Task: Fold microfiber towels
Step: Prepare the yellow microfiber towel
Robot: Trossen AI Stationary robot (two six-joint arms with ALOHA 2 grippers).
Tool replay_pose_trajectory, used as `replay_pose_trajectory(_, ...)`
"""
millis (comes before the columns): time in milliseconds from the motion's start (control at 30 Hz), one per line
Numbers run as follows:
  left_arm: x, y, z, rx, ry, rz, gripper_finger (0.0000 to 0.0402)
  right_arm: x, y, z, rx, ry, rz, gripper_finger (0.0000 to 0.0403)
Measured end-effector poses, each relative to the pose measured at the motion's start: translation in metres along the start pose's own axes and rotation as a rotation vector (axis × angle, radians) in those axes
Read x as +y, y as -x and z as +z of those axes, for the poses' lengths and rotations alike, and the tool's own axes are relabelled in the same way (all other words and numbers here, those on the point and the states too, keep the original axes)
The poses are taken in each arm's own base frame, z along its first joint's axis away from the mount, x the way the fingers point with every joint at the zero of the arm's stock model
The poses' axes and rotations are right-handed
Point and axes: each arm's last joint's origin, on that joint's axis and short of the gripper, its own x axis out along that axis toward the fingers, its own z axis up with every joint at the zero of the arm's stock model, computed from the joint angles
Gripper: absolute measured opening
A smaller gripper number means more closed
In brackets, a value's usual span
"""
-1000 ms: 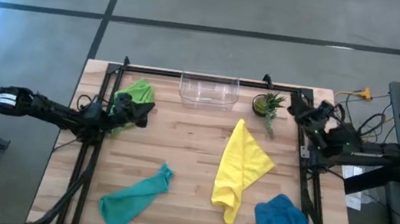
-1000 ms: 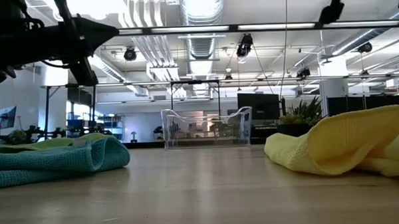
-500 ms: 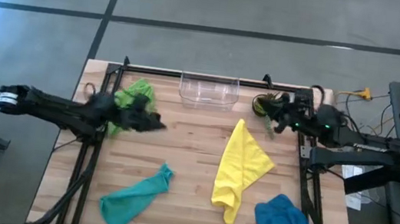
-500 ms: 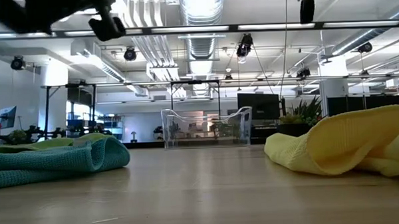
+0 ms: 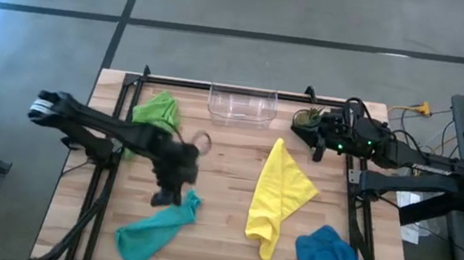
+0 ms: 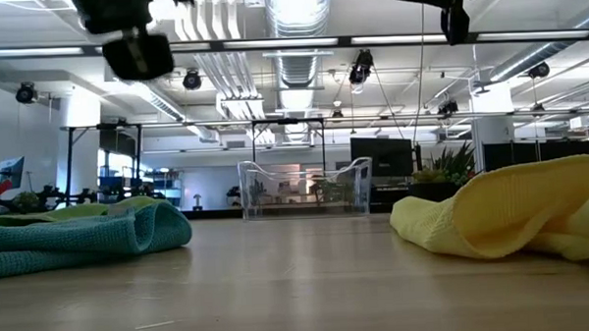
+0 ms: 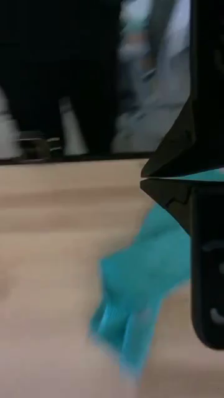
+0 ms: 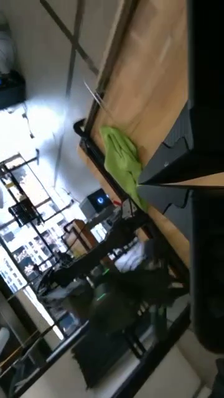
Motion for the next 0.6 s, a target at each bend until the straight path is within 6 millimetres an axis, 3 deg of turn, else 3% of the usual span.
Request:
replay_pose_trajectory(133, 0.014, -0.017, 0.013, -0.010, -0.009, -0.075, 0.0000, 0.002, 0.001, -0.002, 0.053, -0.048, 0.079, 0.0009)
replay_pose_trajectory(333, 0.038, -0.044, 0.028, -0.046, -0.001, 0.009, 0.0000, 0.003, 0.004, -0.011, 0.248, -0.096, 0.212, 0.0009)
replay_pose_trajectory(433, 0.040, -0.043, 0.039, -0.144, -0.022, 0.043, 0.0000, -0.004, 0.010, -0.025, 0.421, -0.117, 0.166, 0.0009)
replay_pose_trajectory(600, 0.037, -0.031, 0.040, -0.281, 0.031, 0.242, 0.0000, -0.018, 0.023, -0.046, 0.652, -0.123, 0.008, 0.0009)
